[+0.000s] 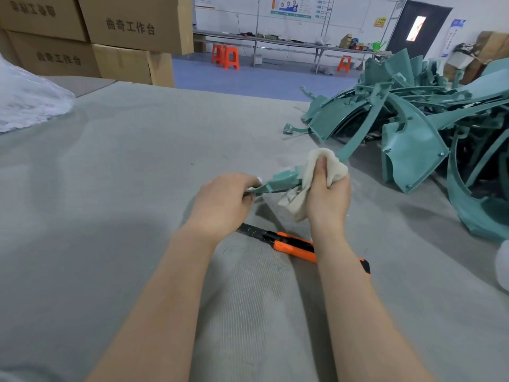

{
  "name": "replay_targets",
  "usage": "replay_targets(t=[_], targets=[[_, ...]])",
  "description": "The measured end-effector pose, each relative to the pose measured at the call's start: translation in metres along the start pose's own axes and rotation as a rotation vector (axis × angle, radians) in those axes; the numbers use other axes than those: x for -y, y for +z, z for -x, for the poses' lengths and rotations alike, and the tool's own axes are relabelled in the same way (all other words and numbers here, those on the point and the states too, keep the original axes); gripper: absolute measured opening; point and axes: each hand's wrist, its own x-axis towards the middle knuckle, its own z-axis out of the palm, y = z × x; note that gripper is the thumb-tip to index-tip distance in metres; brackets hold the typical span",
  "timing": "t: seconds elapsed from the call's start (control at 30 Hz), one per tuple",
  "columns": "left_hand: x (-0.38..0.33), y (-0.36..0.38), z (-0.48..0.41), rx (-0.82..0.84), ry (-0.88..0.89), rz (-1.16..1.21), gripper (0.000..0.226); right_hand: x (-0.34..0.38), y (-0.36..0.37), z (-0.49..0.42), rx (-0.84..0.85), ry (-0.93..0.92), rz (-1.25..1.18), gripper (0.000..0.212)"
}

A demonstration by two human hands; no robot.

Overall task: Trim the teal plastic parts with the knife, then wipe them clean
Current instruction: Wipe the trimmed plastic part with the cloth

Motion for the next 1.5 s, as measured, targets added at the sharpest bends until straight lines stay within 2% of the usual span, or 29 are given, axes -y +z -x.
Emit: replay_targets(t=[0.1, 0.3, 0.37, 0.43, 0.53, 0.63, 0.7, 0.8, 0.9, 0.93, 1.03, 1.17, 1.33, 1.5], targets=[[0.006, -0.001, -0.003, -0.131, -0.107, 0.101, 0.003, 0.000, -0.002, -0.002, -0.030, 0.075, -0.066, 0.038], [0.005, -0.002, -0.005, -0.421, -0.216, 0.570, 0.034, 0.004, -0.004, -0.003, -0.042, 0.125, -0.159, 0.037], [-0.001, -0.004, -0.005, -0.430, -0.256, 0.842, 0.044, 0.005, -0.003, -0.002, 0.006, 0.176, -0.221, 0.037], [-0.004, -0.005, -0.005, -0.364, -0.281, 1.097, 0.045, 0.007, -0.002, -0.001, 0.075, 0.247, -0.262, 0.035], [-0.003, -0.002, -0.004, -0.284, -0.246, 1.105, 0.023, 0.007, -0.002, 0.000, 0.181, 0.332, -0.278, 0.034], [-0.002, -0.003, -0.004, -0.320, -0.263, 1.160, 0.016, 0.007, -0.005, 0.001, 0.268, 0.341, -0.198, 0.036], [-0.001, -0.004, -0.005, -0.343, -0.290, 1.213, 0.012, 0.006, -0.007, 0.001, 0.289, 0.342, -0.060, 0.035], [0.001, -0.006, -0.006, -0.391, -0.342, 1.243, 0.009, 0.006, -0.010, -0.002, 0.142, 0.206, 0.145, 0.031], [0.000, -0.008, -0.006, -0.403, -0.361, 1.303, 0.011, 0.012, -0.013, -0.003, -0.044, 0.143, -0.007, 0.012], [0.000, -0.008, -0.006, -0.395, -0.361, 1.313, 0.011, 0.015, -0.013, -0.001, -0.069, 0.118, -0.056, 0.023], [-0.002, -0.006, -0.006, -0.369, -0.353, 1.303, 0.010, 0.024, -0.008, 0.007, 0.000, 0.022, -0.110, 0.043], [-0.003, -0.003, -0.006, -0.332, -0.336, 1.296, 0.011, 0.031, -0.003, 0.015, 0.118, -0.091, -0.019, 0.042], [-0.006, -0.001, -0.006, -0.265, -0.291, 1.348, 0.015, 0.039, 0.007, 0.041, 0.153, -0.516, 0.074, 0.042], [-0.012, 0.000, -0.005, -0.183, -0.199, 1.316, 0.021, 0.033, 0.029, 0.060, 0.236, -0.711, 0.152, 0.015]])
